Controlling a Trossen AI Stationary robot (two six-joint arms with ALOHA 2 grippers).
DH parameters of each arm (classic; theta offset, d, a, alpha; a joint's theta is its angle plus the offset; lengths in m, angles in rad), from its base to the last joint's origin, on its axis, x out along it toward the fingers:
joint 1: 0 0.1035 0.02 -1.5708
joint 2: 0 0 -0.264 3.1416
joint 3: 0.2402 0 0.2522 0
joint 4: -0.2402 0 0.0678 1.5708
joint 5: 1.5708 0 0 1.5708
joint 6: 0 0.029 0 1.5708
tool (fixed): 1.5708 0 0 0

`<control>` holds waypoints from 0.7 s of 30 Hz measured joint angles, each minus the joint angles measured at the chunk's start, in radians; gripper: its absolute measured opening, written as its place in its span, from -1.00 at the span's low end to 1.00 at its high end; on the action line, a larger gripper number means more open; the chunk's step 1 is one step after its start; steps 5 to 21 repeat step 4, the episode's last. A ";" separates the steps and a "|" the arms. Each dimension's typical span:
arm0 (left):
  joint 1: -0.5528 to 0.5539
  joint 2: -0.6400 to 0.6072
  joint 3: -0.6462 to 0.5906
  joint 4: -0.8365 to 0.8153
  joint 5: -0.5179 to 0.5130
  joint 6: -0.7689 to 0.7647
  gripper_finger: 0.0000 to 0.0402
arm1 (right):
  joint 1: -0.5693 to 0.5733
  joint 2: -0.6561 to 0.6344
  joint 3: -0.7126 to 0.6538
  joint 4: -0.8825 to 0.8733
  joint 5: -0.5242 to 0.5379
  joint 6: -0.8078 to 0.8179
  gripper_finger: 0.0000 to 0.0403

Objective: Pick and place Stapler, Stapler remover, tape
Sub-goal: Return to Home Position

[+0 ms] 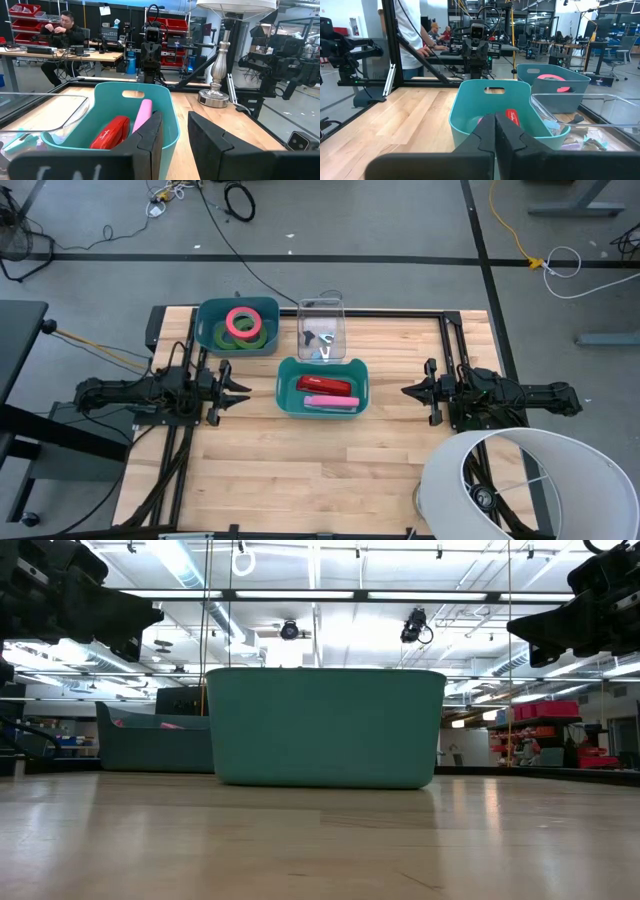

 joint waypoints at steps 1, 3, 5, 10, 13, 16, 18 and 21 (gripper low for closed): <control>0.000 0.000 0.000 0.000 0.000 0.000 -0.53 | 0.000 0.000 0.000 0.000 0.000 0.000 -0.99; 0.000 0.000 0.000 0.000 0.000 0.000 -0.53 | 0.000 0.000 0.000 0.000 0.000 0.000 -0.99; 0.000 0.000 0.000 0.000 0.000 0.000 -0.53 | 0.000 0.000 0.000 0.000 0.000 0.000 -0.99; 0.000 0.000 0.000 0.000 0.000 0.000 -0.53 | 0.000 0.000 0.000 0.000 0.000 0.000 -0.99; 0.000 0.000 0.000 0.000 0.000 0.000 -0.53 | 0.000 0.000 0.000 0.000 0.000 0.000 -0.99; 0.000 0.000 0.000 0.000 0.000 0.000 -0.53 | 0.000 0.000 0.000 0.000 0.000 0.000 -0.99; 0.000 0.000 0.000 0.000 0.000 0.000 -0.53 | 0.000 0.000 0.000 0.000 0.000 0.000 -0.99; 0.000 0.000 0.000 0.000 0.000 0.000 -0.53 | 0.000 0.000 0.000 0.000 0.000 0.000 -0.99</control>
